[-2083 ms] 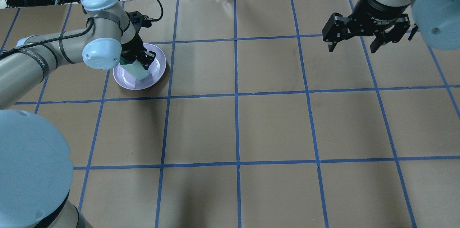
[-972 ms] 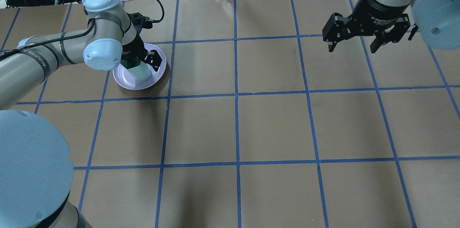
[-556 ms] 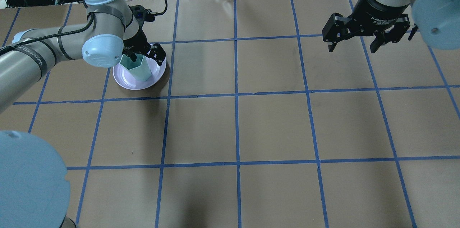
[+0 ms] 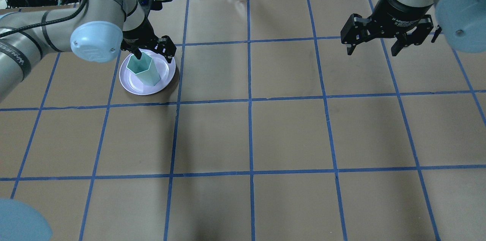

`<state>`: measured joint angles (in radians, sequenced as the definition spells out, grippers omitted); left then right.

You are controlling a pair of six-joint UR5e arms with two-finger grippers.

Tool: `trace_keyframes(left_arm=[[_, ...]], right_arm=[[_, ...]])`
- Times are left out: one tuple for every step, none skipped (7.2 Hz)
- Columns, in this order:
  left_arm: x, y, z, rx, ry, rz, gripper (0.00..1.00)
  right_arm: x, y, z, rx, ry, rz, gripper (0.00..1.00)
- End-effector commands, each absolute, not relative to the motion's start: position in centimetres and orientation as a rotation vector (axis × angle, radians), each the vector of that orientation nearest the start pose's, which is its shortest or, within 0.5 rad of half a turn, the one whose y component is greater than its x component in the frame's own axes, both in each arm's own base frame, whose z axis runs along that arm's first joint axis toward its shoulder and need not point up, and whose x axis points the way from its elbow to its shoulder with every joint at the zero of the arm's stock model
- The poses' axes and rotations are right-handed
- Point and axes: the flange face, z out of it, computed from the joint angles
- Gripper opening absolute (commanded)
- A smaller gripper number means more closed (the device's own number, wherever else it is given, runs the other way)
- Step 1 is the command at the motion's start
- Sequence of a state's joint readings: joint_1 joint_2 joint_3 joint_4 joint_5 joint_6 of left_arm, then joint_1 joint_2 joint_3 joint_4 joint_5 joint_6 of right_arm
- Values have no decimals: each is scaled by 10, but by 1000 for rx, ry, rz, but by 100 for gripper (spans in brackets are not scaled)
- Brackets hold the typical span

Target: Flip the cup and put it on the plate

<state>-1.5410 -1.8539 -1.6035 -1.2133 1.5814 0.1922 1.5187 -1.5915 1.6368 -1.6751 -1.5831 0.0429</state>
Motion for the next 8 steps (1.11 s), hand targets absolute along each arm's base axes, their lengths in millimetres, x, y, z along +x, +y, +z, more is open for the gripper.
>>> trace_keyframes(left_arm=[[-117, -568, 440, 178, 3125, -13, 100], [-117, -557, 474, 163, 3126, -13, 100], [-117, -550, 493, 144, 3127, -37, 100], [-118, -545, 495, 139, 3132, -40, 100], [-118, -541, 502, 141, 3127, -61, 100], [-118, -537, 504, 141, 3126, -64, 100], [-119, -537, 505, 141, 3128, -69, 100], [-119, -536, 506, 141, 3128, -71, 100]], right_arm=[[106, -495, 476, 150, 3149, -92, 100], [106, -495, 476, 150, 3149, -92, 100], [106, -495, 476, 150, 3149, -92, 100], [106, -494, 476, 150, 3149, -94, 100], [107, -495, 476, 150, 3148, -92, 100], [106, -495, 476, 150, 3149, -92, 100], [106, -495, 476, 150, 3149, -92, 100], [106, -495, 476, 150, 3149, -92, 100]])
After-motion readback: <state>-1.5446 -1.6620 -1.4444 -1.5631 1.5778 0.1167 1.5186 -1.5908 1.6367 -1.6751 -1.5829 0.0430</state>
